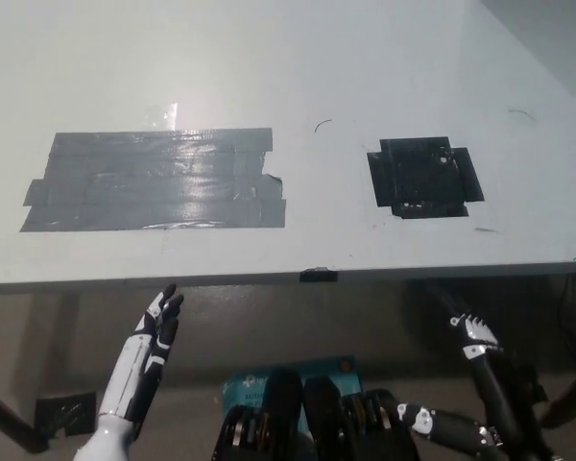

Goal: A stack of plates is kept in the middle of the desk close to the robot and the robot grabs the stack with its right hand, picks it up and hands it to a person.

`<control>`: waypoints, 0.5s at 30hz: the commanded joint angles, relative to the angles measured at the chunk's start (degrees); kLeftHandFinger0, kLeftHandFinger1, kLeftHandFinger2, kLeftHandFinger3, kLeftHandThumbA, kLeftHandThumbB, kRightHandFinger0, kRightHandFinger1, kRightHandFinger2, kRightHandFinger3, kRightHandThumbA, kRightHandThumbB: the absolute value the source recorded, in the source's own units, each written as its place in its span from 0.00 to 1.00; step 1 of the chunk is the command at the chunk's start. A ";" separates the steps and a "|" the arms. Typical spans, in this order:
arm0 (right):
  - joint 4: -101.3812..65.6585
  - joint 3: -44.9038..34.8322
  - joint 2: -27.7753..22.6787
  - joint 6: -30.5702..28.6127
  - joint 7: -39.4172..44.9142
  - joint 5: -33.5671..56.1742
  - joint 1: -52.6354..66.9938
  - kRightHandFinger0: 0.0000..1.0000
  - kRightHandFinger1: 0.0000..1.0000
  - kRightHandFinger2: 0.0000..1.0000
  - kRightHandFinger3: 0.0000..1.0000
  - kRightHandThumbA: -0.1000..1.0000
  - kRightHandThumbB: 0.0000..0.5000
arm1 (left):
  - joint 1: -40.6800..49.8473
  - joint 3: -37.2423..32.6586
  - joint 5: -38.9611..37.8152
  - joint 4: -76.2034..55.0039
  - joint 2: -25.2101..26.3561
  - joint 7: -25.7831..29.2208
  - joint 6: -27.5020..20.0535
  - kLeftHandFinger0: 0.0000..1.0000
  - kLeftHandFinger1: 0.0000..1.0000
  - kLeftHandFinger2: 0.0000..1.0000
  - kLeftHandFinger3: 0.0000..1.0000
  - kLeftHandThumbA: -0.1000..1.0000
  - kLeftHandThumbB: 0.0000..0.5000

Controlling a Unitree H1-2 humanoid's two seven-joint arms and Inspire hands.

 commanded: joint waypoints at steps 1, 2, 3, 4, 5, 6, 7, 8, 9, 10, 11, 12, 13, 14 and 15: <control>3.74 -2.61 2.22 -4.92 0.33 10.00 -0.38 1.00 1.00 1.00 1.00 0.95 0.69 | 0.96 -0.69 0.99 -2.27 0.55 -0.24 -2.03 1.00 1.00 1.00 1.00 1.00 0.00; 4.41 -2.59 2.30 -5.05 0.74 9.66 -0.63 1.00 1.00 1.00 1.00 0.98 0.70 | 1.02 -0.72 1.12 -2.14 0.62 -0.10 -2.21 1.00 1.00 1.00 1.00 0.99 0.00; 4.72 -2.55 2.29 -4.91 1.02 9.40 -0.71 1.00 1.00 1.00 1.00 0.98 0.70 | 1.06 -0.72 1.13 -2.07 0.67 -0.07 -2.32 1.00 1.00 1.00 1.00 0.98 0.00; 5.06 -2.55 2.29 -4.62 1.57 9.28 -0.74 1.00 1.00 1.00 1.00 0.98 0.70 | 1.18 -0.71 1.10 -2.01 0.73 -0.04 -2.39 1.00 1.00 1.00 1.00 0.95 0.00; 5.11 -2.58 2.30 -4.50 1.81 9.38 -0.74 1.00 1.00 1.00 1.00 0.98 0.71 | 1.22 -0.71 1.07 -2.00 0.74 -0.03 -2.38 1.00 1.00 1.00 1.00 0.94 0.00; 5.17 -2.60 2.30 -4.45 2.04 9.56 -0.70 1.00 1.00 1.00 1.00 0.97 0.70 | 1.32 -0.71 1.01 -2.03 0.75 -0.06 -2.29 1.00 1.00 1.00 1.00 0.94 0.00; 5.39 -2.56 2.31 -4.63 2.29 9.83 -0.59 1.00 1.00 1.00 1.00 0.96 0.70 | 1.53 -0.73 0.98 -2.10 0.71 -0.05 -2.21 1.00 1.00 1.00 1.00 0.92 0.00; 5.54 -2.54 2.28 -4.69 2.28 9.71 -0.53 1.00 1.00 1.00 1.00 0.96 0.70 | 1.66 -0.77 0.98 -2.13 0.68 -0.05 -2.21 1.00 1.00 1.00 1.00 0.90 0.00; 5.76 -2.52 2.22 -4.77 2.35 9.62 -0.51 1.00 1.00 1.00 1.00 0.96 0.69 | 1.79 -0.79 0.89 -2.14 0.64 -0.08 -2.22 1.00 1.00 1.00 1.00 0.88 0.00; 5.84 -2.53 2.20 -4.80 2.44 9.65 -0.52 1.00 1.00 1.00 1.00 0.96 0.69 | 1.83 -0.79 0.82 -2.14 0.63 -0.10 -2.22 1.00 1.00 1.00 1.00 0.88 0.00; 5.89 -2.53 2.15 -4.63 2.72 9.84 -0.61 1.00 1.00 1.00 1.00 0.95 0.69 | 1.88 -0.76 0.86 -2.17 0.58 -0.01 -2.22 1.00 1.00 1.00 1.00 0.85 0.00; 5.92 -2.54 2.15 -4.49 2.89 9.94 -0.68 1.00 1.00 1.00 1.00 0.95 0.70 | 1.90 -0.73 0.84 -2.23 0.54 0.04 -2.19 1.00 1.00 1.00 1.00 0.85 0.00; 5.99 -2.52 2.14 -4.50 2.90 9.75 -0.80 1.00 1.00 1.00 1.00 0.95 0.70 | 1.87 -0.70 0.82 -2.24 0.54 0.07 -2.18 1.00 1.00 1.00 1.00 0.84 0.00; 6.05 -2.53 2.06 -4.41 2.88 9.35 -0.93 1.00 1.00 1.00 1.00 0.97 0.70 | 1.82 -0.65 0.76 -2.25 0.50 0.08 -2.08 1.00 1.00 1.00 1.00 0.84 0.00; 6.06 -2.55 2.05 -4.38 2.89 9.27 -0.95 1.00 1.00 1.00 1.00 0.97 0.70 | 1.81 -0.64 0.74 -2.25 0.49 0.08 -2.05 1.00 1.00 1.00 1.00 0.84 0.00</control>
